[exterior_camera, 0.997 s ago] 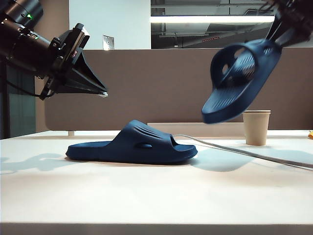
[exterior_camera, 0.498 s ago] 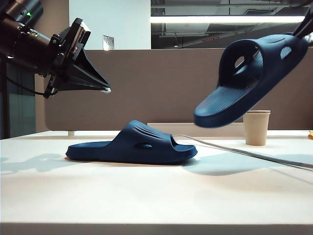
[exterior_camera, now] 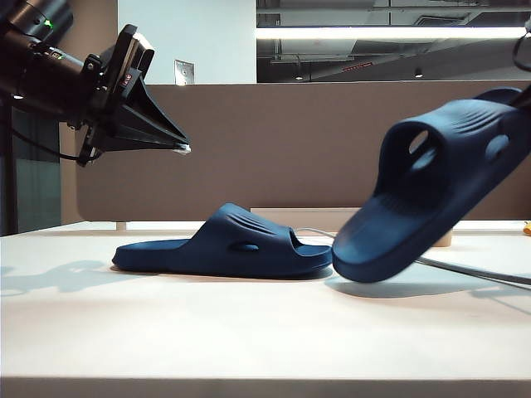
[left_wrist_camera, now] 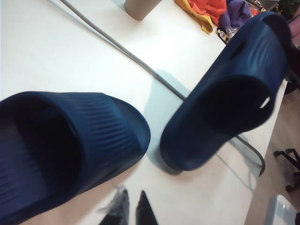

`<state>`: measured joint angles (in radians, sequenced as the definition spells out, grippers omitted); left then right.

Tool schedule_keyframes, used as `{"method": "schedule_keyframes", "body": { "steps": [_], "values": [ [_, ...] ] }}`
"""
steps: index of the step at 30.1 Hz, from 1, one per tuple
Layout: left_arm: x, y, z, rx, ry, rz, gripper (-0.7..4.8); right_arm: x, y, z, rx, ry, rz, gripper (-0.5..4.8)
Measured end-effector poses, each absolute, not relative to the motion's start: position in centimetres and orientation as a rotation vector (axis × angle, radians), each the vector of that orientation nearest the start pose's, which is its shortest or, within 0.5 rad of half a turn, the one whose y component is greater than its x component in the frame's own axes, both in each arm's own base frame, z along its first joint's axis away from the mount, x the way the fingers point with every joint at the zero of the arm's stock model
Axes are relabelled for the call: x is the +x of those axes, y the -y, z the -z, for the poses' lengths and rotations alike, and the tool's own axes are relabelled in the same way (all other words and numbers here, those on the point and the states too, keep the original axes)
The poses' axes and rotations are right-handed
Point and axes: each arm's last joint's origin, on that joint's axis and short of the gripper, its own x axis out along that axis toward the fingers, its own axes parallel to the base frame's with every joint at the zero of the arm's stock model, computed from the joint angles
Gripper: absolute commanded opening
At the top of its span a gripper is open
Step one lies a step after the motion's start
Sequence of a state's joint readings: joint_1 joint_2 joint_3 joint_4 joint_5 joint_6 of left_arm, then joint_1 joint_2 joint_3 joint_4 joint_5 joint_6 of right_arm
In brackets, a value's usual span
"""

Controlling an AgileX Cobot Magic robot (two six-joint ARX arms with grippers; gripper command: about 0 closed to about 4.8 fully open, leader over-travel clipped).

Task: Interlock the pair of blue slippers on the table with their fronts facing up.

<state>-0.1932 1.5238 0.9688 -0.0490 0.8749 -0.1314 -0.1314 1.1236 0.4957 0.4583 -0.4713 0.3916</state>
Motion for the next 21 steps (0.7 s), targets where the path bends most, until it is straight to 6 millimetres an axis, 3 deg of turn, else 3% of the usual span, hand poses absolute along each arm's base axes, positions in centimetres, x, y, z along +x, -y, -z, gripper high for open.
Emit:
{"method": "schedule_keyframes", "body": {
  "steps": [21],
  "values": [
    [30.8, 8.3, -24.0, -0.333, -0.669, 1.011, 0.29, 22.3, 2.0, -19.8, 0.358, -0.267, -0.162, 0.21]
  ]
}}
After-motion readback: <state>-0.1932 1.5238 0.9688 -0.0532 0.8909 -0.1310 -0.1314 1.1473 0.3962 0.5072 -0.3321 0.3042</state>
